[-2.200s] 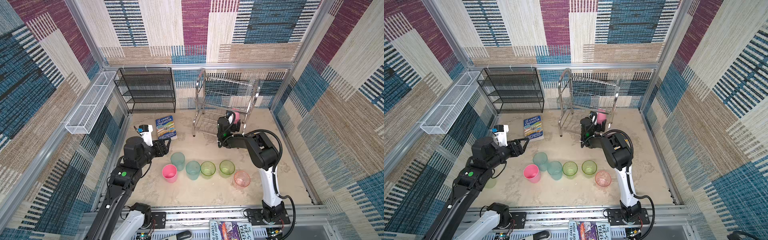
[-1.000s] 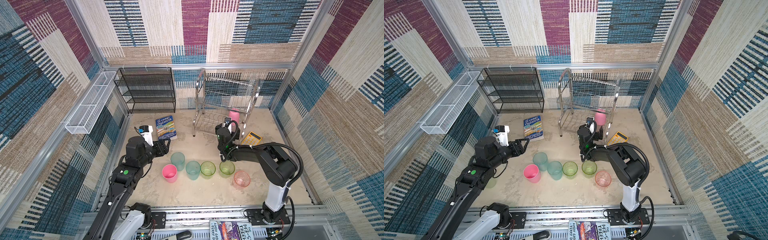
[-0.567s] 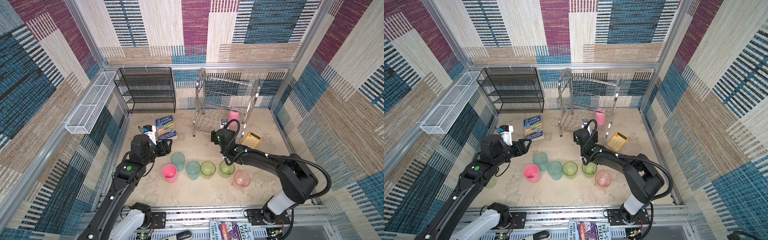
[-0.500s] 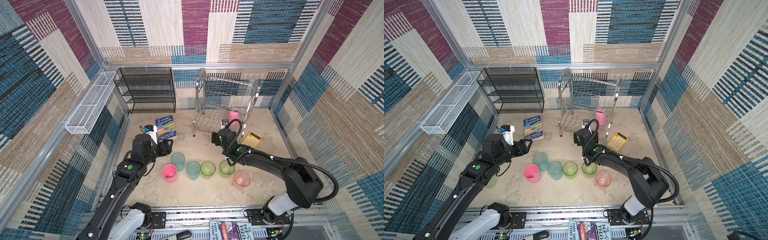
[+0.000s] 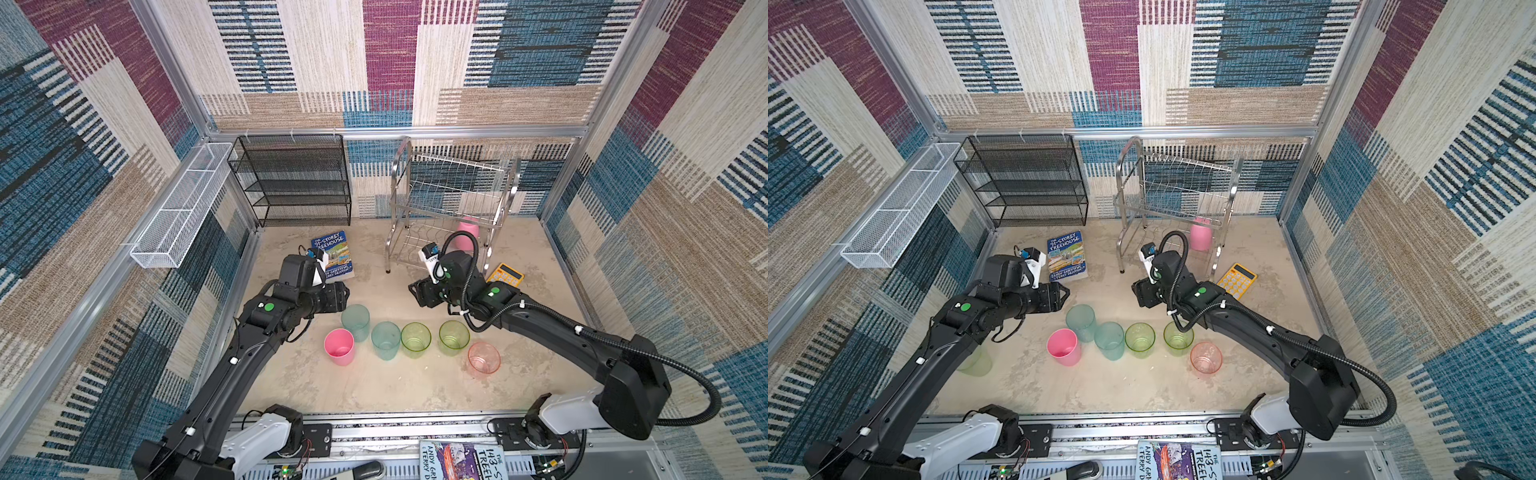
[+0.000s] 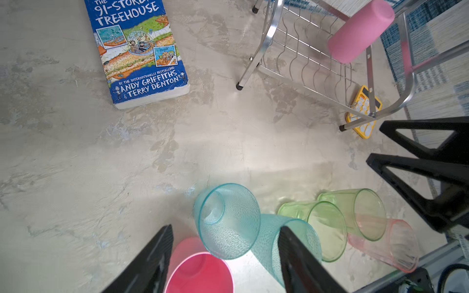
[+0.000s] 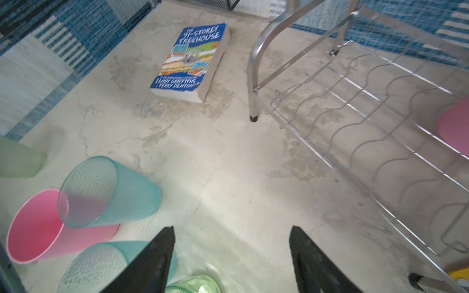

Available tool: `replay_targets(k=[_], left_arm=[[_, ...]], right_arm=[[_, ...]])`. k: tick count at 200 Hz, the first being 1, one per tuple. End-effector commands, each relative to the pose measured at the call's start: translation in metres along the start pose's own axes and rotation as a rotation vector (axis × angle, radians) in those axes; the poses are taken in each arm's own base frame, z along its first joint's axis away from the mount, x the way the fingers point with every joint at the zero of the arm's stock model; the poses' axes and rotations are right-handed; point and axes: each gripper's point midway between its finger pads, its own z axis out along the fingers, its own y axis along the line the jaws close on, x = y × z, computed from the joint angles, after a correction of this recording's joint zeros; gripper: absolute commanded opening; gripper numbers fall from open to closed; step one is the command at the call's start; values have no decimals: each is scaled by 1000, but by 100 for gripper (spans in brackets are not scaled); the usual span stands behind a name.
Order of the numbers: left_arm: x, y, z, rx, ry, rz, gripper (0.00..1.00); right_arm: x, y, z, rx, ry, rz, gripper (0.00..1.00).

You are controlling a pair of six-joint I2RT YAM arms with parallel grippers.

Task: Load the cups into the dish rack
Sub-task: 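Move the right gripper down to the teal cup in the cluster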

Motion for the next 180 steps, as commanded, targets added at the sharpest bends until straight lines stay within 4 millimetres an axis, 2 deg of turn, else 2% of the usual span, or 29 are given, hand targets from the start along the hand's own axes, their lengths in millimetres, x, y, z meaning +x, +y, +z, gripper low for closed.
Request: replay_targets(k=[1, 40, 83, 102, 143, 180], left_arm=[[11, 9, -3, -52, 69, 88, 71], [20, 16, 12, -85, 161, 131, 73], [19, 24, 29, -91, 184, 131, 75], [17, 26, 32, -81, 171, 109, 75], [27, 29, 39, -58, 190, 77, 74], [25, 35, 35, -88, 160, 67, 74]], right_arm=[[5, 15, 6, -61, 62, -88, 71], [3, 32, 16, -93, 99, -160, 65], [16, 51, 23, -139, 163, -209, 56], [22, 59, 22, -156, 185, -225, 54], [34, 71, 22, -167, 240, -258, 51], [47, 79, 27, -158, 294, -298, 50]])
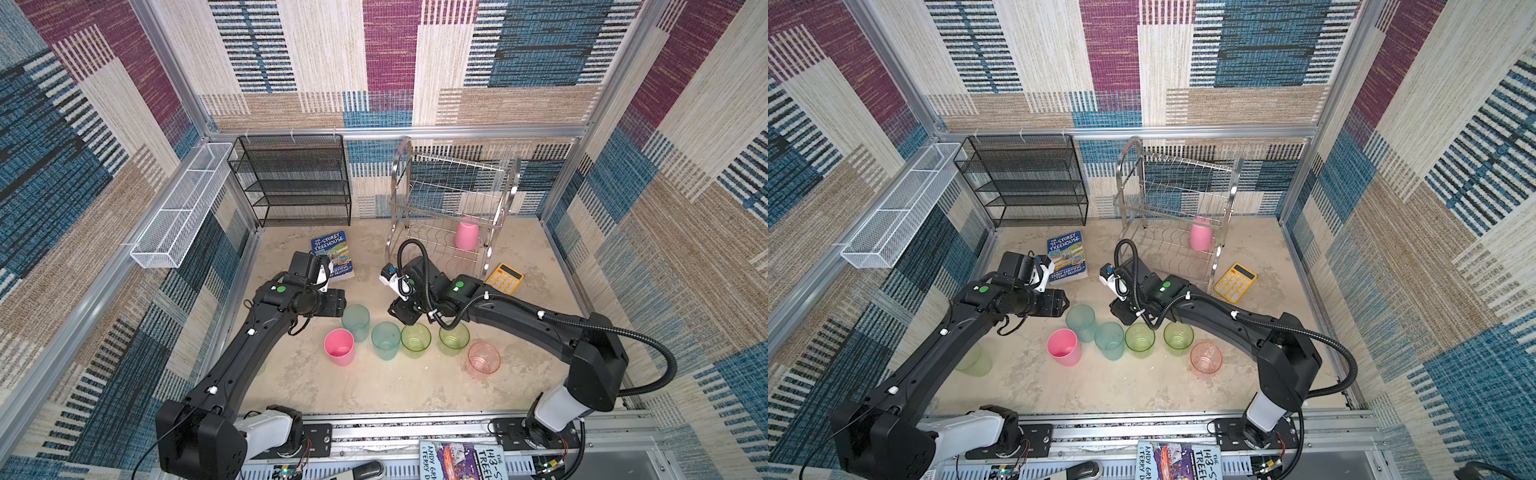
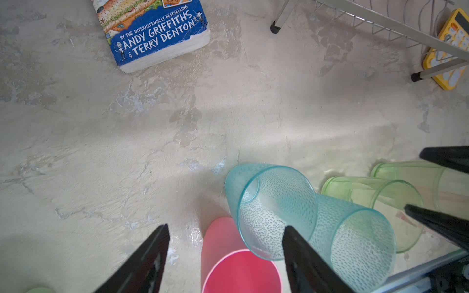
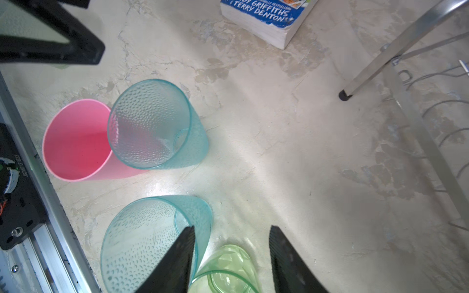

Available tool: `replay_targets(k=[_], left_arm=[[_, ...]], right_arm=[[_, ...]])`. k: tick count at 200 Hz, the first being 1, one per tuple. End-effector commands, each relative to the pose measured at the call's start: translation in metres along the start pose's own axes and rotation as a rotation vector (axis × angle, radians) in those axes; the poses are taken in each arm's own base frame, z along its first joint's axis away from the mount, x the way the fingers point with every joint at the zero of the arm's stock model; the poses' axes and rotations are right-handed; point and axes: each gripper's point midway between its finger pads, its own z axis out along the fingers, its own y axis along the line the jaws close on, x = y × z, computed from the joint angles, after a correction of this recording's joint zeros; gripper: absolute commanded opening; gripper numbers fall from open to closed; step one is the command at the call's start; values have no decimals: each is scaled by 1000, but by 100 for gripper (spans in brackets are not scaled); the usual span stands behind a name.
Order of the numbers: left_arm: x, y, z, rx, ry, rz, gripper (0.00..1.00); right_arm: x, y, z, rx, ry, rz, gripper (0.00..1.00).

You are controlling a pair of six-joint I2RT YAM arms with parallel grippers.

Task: Load the cups into the dish rack
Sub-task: 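Move the right gripper down to the teal cup in the cluster, then close the right gripper on the rim of the teal cup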

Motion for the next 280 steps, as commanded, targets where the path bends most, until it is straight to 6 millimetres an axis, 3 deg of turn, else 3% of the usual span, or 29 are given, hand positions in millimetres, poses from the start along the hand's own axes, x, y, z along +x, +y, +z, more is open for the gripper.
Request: replay_targets(k=[1, 178, 250, 280], left_arm=[[-5, 1, -3, 0, -36, -5, 74], [-8, -7, -9, 55, -66, -24, 73], [-9, -5, -9, 48, -69, -29, 73], [-9, -4, -8, 45, -68, -31, 72]], right_arm=[[8, 2, 4, 17, 45, -27, 50], [25, 19, 12, -4, 157, -92, 47], [32, 16, 28, 22, 209, -100, 35], [26, 17, 30, 32, 201, -105, 31]])
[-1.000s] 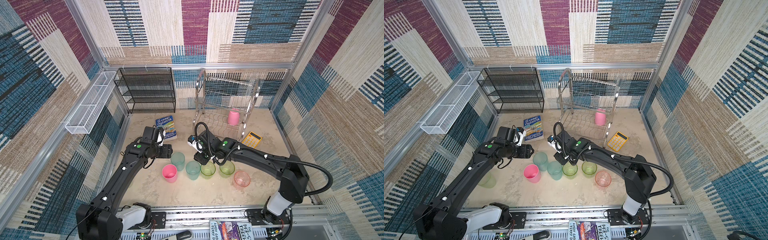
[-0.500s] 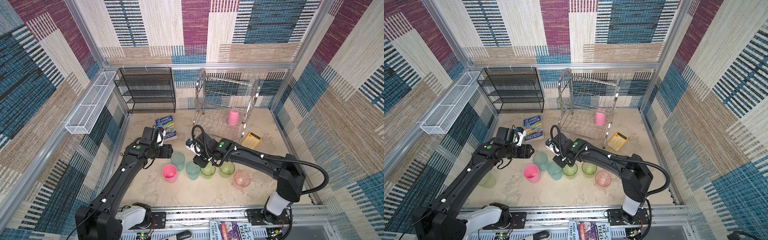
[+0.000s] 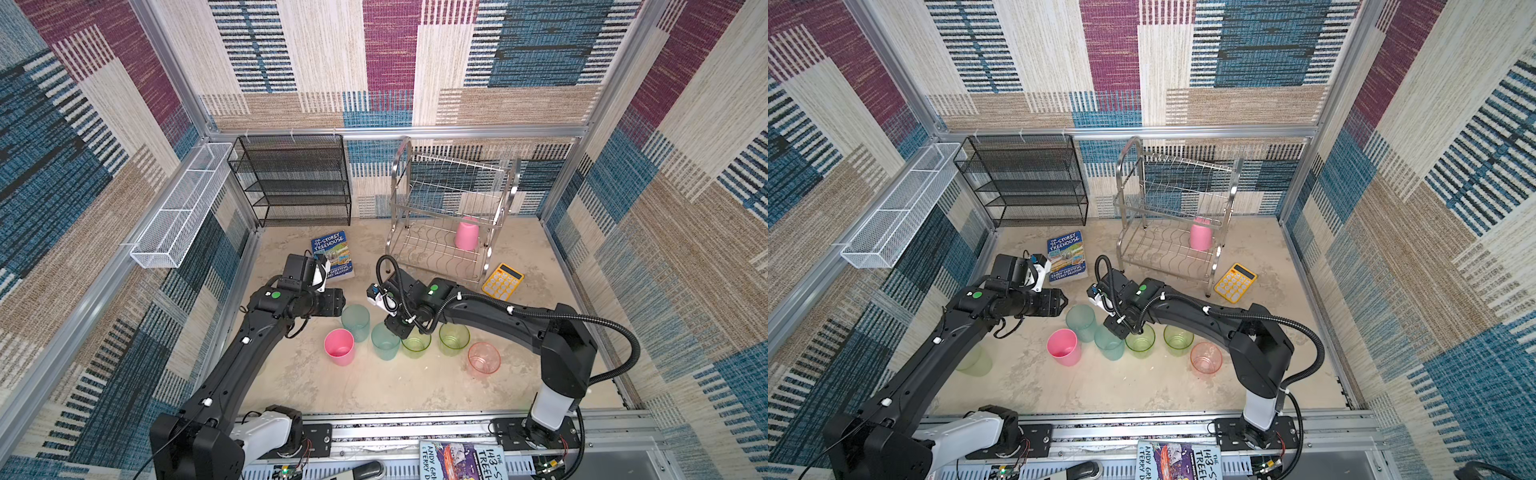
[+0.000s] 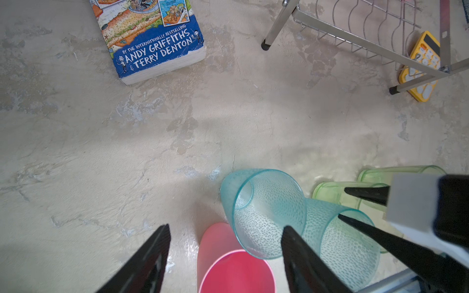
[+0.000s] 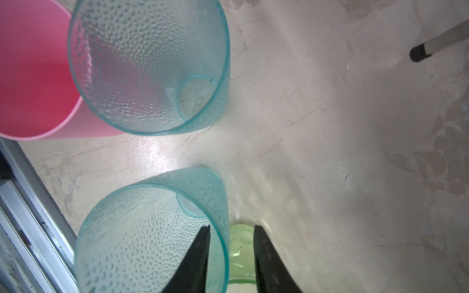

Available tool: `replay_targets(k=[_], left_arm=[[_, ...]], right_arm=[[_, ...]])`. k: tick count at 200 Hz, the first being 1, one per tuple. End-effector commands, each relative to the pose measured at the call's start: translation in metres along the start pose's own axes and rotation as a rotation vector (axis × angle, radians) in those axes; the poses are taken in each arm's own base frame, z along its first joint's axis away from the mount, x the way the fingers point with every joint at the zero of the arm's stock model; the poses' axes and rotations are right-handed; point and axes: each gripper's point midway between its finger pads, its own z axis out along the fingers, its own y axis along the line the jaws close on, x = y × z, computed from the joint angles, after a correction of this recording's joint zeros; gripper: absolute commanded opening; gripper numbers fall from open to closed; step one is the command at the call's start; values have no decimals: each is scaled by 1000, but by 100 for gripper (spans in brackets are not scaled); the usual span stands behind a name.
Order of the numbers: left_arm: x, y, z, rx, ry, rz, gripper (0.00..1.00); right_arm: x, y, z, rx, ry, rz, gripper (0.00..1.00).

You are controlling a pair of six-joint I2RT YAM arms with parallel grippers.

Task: Load the cups into the dish rack
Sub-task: 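Close the right gripper on the rim of the teal cup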

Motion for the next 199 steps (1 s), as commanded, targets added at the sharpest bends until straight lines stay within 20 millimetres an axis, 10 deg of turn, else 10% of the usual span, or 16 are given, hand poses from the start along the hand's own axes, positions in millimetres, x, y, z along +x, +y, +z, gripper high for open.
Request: replay_targets(k=[1, 199], left_arm=[[-3, -1, 0, 13, -14, -14, 72], [-6, 1, -6, 13, -34, -9, 72]], right_arm=[[-7, -3, -2, 22, -13, -4, 31], [-18, 5, -1, 10, 18, -34, 7]])
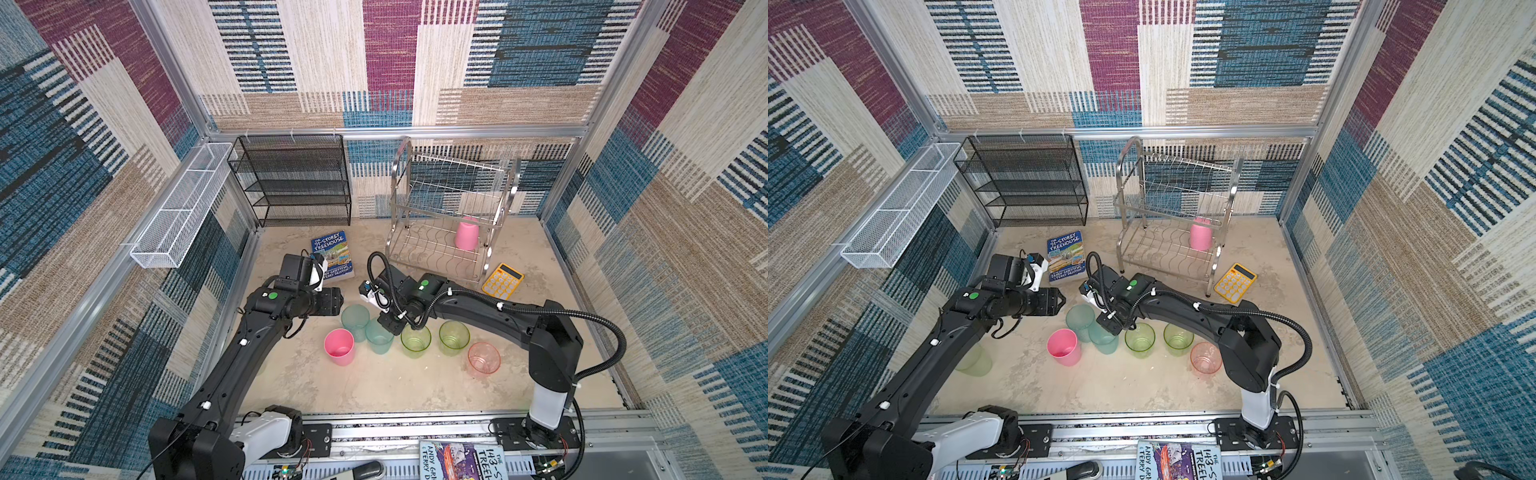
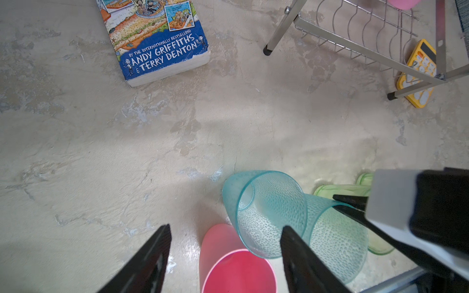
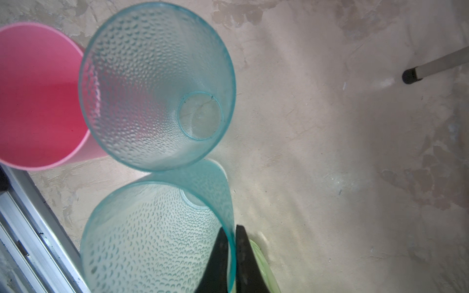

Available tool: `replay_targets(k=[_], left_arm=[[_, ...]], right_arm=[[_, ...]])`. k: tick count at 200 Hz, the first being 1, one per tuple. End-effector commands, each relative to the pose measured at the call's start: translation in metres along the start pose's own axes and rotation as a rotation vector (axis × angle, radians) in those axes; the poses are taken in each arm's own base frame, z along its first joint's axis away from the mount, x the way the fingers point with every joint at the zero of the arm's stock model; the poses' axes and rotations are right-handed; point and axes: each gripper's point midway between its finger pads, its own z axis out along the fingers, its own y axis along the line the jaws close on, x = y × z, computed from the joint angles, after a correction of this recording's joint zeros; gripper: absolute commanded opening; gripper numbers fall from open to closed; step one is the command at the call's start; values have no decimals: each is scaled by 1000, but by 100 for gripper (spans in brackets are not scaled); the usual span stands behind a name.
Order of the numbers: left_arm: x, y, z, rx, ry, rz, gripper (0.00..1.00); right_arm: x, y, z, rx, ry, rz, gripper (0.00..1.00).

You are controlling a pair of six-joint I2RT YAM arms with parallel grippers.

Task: Load the cups into the dish rack
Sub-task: 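Close the right gripper on the rim of the teal cup, then lift the teal cup with the right gripper toward the left gripper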

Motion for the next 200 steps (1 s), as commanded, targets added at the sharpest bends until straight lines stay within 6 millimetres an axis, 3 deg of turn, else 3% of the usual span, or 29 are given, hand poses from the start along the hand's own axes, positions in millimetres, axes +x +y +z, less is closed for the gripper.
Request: replay_targets(k=[1, 113, 176, 178, 200], left_arm=[[-3, -3, -3, 14, -20, 5, 72], [-5, -8, -11, 39, -46, 8, 72], [-6, -10, -19, 52, -75, 6, 72], [-6, -11, -20, 54, -77, 7, 73], [-7, -13, -23, 68, -89, 7, 74]], right_arm=[[-1, 1, -3, 3, 4, -10, 7], [-2, -3, -36, 82, -23, -17, 6], [5, -19, -63, 183, -5, -7, 6], [-2, -21, -70, 189, -31, -2, 6], [-11, -29, -86, 241, -74, 12, 5]])
